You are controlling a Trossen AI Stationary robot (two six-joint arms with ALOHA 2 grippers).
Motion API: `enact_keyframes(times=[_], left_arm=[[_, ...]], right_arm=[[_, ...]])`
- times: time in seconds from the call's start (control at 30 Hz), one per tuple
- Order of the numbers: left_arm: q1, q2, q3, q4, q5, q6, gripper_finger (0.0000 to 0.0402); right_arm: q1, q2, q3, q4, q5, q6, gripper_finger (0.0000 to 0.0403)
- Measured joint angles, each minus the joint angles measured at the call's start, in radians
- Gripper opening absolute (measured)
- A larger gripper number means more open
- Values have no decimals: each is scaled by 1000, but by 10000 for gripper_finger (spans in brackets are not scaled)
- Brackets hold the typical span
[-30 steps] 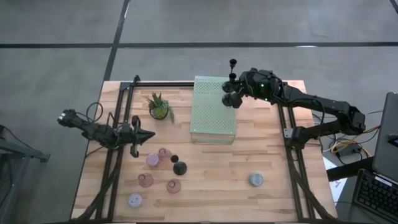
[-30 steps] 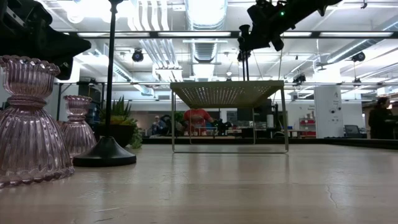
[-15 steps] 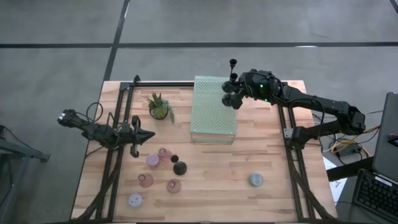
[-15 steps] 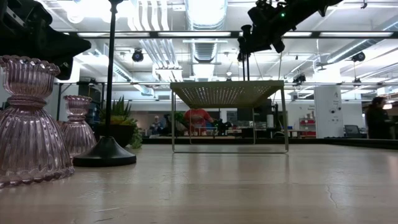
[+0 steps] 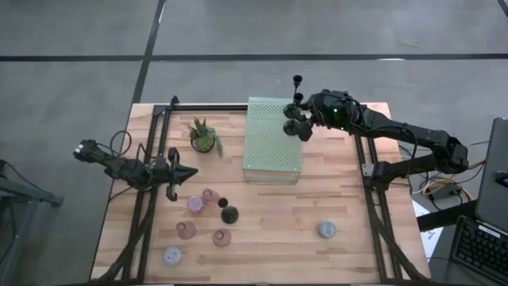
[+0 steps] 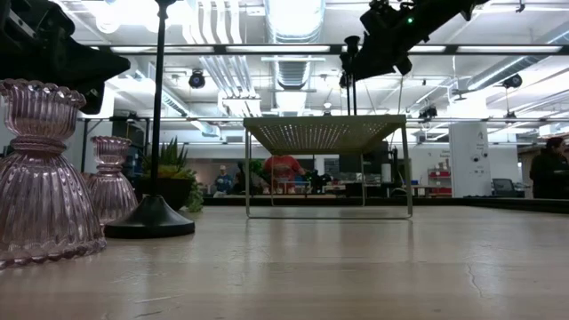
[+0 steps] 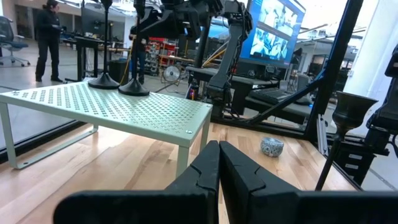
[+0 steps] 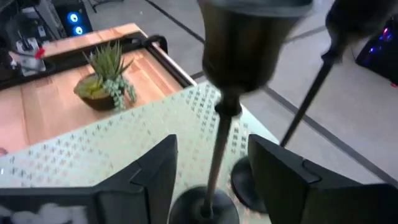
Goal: Pick & Place candle stick holders
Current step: Put the black candle holder on the shelf aligned with the other black candle holders
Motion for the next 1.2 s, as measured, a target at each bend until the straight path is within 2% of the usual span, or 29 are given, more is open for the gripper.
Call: enact_keyframes(times=[0.27, 0.57, 0.9, 1.2], left_arm=[[0, 0, 0, 0, 0, 0, 12], [0, 0, 0, 0, 0, 0, 12], [0, 0, 0, 0, 0, 0, 12], [0, 0, 0, 0, 0, 0, 12]], right_arm=[[10, -43, 0, -154, -1, 13, 222], [95, -69, 1, -281, -4, 53, 231], [305, -71, 0, -312, -30, 68, 225], [584, -28, -44, -104, -38, 18, 220]])
